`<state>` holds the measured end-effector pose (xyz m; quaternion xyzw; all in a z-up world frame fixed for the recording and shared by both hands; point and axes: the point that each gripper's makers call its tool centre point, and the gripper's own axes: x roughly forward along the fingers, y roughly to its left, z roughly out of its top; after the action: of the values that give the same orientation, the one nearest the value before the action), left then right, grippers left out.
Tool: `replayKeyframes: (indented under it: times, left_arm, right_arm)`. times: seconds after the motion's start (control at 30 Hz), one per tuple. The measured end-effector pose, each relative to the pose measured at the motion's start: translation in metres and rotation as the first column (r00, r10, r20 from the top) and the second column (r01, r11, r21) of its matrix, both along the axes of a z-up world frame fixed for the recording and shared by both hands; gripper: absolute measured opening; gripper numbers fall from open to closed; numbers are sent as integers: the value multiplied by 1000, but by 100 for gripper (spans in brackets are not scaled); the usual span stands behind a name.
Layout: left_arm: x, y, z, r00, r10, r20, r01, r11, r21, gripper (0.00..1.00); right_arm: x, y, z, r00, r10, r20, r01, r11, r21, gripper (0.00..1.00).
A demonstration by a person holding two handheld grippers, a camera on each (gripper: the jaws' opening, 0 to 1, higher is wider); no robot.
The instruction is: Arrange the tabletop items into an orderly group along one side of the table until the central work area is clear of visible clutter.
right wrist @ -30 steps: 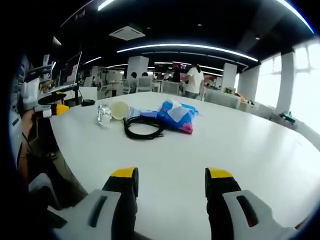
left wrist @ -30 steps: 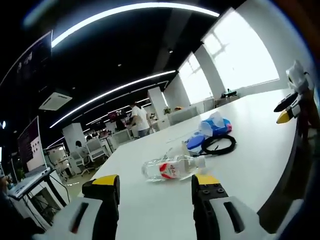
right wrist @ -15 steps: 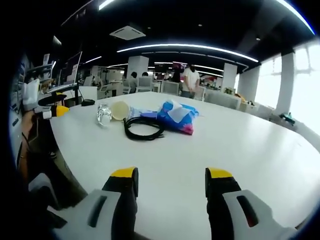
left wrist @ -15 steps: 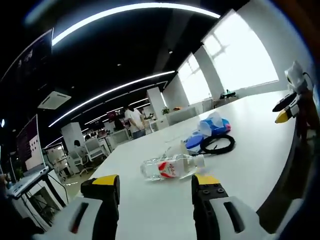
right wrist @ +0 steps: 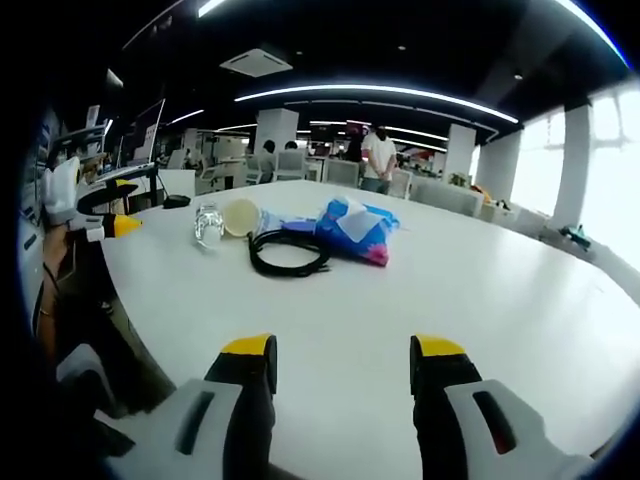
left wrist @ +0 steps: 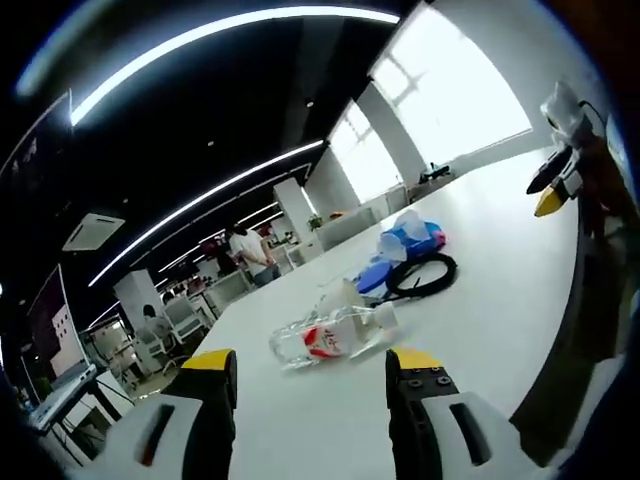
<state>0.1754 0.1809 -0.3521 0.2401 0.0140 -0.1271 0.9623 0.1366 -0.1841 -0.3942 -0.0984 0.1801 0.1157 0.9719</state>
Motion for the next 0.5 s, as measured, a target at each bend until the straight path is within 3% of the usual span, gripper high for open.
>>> replayKeyframes:
  times: [0.03,0.17,0.33,0.5]
  left_arm:
    - [0,0,0,1000,0,1,0,1000,0,60]
    - [3,1,3,999,13,37,-17,994,107,60]
    - [3,-8,2,999,-25,47,19,992,125,60]
    - [7,-8,-2,999,-15,38,7,983,182,60]
  right_arm:
    - [0,0,0,1000,0,0,0,1000,0,52]
    - [0,-1,0,1000,-3,0,3,1000,1,51]
    - [1,0,-1,1000,-2,-3,2,1000,-1,51]
    - [1,-1,-1,1000,-7,-2,7,1000,4,51]
